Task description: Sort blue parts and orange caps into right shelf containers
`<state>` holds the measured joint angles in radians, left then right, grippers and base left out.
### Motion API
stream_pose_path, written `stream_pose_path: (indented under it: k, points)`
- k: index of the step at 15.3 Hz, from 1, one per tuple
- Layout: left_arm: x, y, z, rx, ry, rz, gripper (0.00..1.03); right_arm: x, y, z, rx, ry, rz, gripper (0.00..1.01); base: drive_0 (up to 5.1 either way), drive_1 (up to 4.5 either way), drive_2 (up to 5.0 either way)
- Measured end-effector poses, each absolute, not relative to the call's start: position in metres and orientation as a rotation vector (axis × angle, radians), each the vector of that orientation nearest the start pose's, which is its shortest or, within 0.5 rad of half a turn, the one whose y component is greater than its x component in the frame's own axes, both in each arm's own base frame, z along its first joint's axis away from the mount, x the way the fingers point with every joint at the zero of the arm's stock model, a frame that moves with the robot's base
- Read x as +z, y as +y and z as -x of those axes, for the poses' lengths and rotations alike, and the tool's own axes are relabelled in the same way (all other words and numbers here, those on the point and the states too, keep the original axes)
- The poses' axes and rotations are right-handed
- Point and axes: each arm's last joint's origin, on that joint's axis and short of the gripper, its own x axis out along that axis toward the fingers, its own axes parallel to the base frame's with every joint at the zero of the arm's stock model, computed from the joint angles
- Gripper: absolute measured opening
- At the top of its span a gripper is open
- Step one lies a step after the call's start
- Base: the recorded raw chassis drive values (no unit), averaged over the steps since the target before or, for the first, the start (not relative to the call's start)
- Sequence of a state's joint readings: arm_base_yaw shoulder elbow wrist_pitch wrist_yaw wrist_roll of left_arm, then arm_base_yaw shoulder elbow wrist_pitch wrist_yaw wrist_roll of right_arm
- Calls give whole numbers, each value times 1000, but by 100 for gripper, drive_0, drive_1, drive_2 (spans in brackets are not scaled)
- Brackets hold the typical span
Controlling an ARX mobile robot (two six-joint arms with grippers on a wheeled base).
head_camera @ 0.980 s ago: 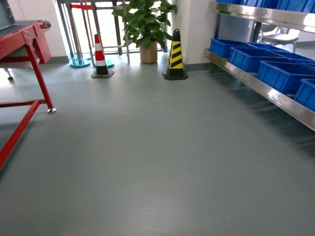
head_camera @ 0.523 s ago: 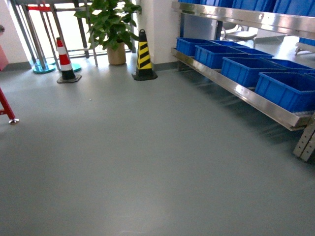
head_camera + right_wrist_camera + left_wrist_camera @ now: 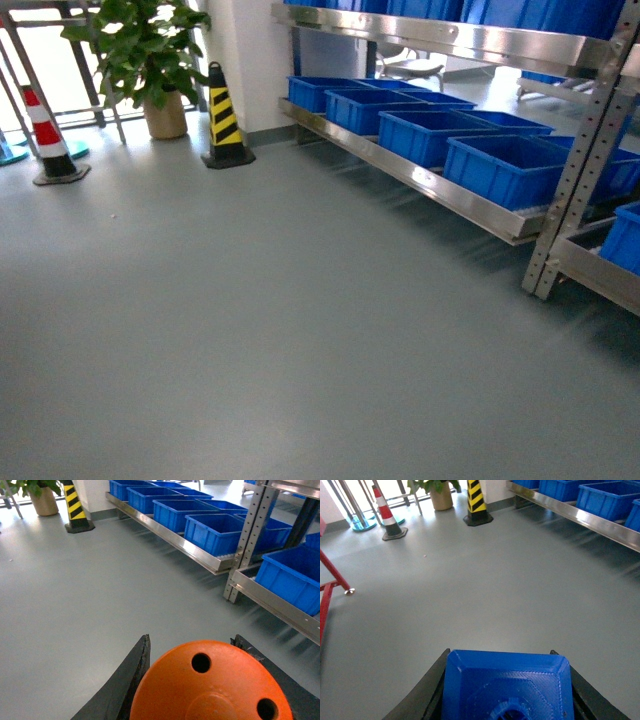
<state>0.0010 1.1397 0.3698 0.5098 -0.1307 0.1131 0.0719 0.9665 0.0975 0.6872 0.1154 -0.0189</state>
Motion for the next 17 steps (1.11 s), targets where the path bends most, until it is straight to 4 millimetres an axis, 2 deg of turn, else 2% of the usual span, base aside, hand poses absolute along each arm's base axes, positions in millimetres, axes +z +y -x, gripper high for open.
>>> stream_pose_path:
  k: [17]
  points:
    - [191,4,-221,113,267,-129,44,155,9,-169,-42,181,35,42,-161,-161,-161]
